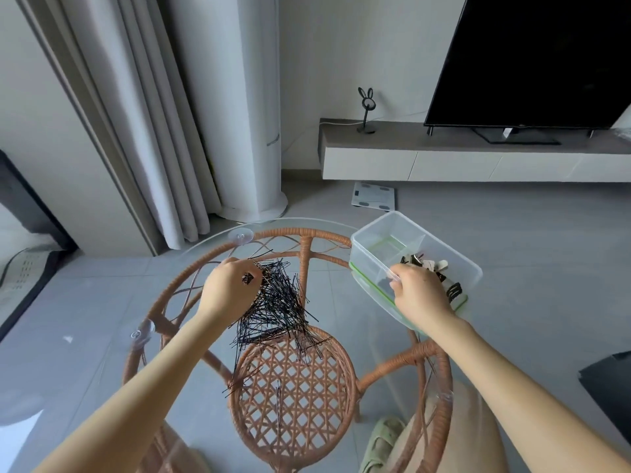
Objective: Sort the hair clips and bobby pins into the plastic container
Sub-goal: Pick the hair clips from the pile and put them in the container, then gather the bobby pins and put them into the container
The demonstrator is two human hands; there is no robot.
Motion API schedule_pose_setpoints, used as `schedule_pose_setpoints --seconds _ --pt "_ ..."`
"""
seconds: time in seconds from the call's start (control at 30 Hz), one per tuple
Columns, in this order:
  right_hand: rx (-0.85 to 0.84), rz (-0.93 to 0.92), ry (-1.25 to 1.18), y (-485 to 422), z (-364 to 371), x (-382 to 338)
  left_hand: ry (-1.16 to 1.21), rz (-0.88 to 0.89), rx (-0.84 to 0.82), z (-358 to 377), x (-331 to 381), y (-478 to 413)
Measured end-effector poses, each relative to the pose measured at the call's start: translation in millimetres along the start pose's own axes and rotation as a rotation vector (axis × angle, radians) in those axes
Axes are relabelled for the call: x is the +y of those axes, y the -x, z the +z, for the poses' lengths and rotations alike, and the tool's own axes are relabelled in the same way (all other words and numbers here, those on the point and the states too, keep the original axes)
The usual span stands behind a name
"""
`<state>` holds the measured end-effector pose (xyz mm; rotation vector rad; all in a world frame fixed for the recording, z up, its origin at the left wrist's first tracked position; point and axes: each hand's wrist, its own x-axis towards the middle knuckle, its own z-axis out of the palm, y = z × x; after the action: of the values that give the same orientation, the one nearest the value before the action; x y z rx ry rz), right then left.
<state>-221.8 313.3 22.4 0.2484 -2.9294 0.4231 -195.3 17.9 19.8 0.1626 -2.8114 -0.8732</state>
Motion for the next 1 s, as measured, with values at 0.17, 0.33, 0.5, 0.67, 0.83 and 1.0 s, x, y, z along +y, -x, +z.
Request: schedule_pose_setpoints --seconds 0.17,0.33,0.5,0.67,0.83,1.0 --pt "-0.056 -0.072 -0.033 13.4 1.8 -5.6 -0.014 -0.024 0.066 -8.2 -22.3 0.6" --pt "0.099 -0.138 0.121 19.5 -4.4 -28.7 -0.071 -0.06 0.087 -8.6 -46.9 -16.6" --pt "0.036 -0.325 -0.261 16.7 17.4 -97.9 -0.107 -0.053 -0.12 7.0 -64.0 -45.6" --pt "-0.192 -0.161 -0.35 -34.4 77.2 -132.1 -0.139 -0.005 -0.252 33.1 -57.2 -69.6" --pt "-0.269 -0.096 -0.344 -79.6 107.0 -149.8 -0.057 0.106 -0.317 43.2 -55.9 -74.5" --pt "-0.32 -0.198 -0.473 -60.4 104.6 -145.7 0.086 0.171 -0.295 39.1 -56.5 -43.8"
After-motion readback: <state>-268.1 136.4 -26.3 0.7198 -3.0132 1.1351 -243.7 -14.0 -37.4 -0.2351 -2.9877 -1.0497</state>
